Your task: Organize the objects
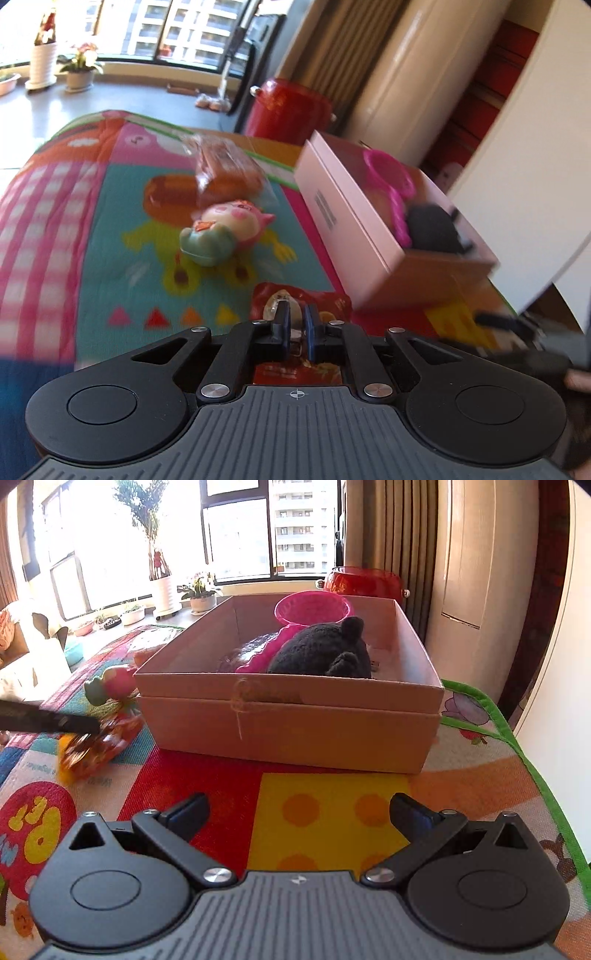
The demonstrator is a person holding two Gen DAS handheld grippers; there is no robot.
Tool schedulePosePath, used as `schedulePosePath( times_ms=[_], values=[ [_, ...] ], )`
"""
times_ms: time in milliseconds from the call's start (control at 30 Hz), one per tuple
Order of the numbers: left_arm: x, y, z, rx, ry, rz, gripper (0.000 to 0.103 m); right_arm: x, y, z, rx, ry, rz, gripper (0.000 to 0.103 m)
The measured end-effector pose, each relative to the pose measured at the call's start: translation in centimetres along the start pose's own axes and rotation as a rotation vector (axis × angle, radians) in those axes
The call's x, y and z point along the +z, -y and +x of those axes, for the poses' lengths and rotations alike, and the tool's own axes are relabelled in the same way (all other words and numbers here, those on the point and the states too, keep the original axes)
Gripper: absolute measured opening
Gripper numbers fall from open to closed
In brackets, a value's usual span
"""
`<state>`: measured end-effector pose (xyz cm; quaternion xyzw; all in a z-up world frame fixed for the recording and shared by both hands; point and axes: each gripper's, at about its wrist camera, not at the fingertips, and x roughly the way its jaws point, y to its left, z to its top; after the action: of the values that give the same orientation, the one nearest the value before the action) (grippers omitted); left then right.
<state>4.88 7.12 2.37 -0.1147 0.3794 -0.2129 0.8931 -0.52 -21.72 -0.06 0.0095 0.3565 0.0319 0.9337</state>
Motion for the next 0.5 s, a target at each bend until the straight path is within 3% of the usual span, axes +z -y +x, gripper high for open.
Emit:
schedulePosePath(
  times_ms=[200, 367, 500],
  values=[
    [-2.8, 2.4, -1.3, -0.063, -0.023, 0.029, 0.011, 0.0, 0.0, 0.2, 0.003, -0.014, -0.006, 0.103],
    [-3.4, 4.4, 0.3, -0.2, -0.059, 0.01, 0.014, 0.1, 0.0, 0.4, 0.007, -0.025, -0.009, 0.103],
    [-3.2, 4.7, 0.4, -0.191, -0.031, -0.015, 0.015, 0.1, 0.1, 0.2, -0.001, -0.022, 0.005, 0.103]
  ],
)
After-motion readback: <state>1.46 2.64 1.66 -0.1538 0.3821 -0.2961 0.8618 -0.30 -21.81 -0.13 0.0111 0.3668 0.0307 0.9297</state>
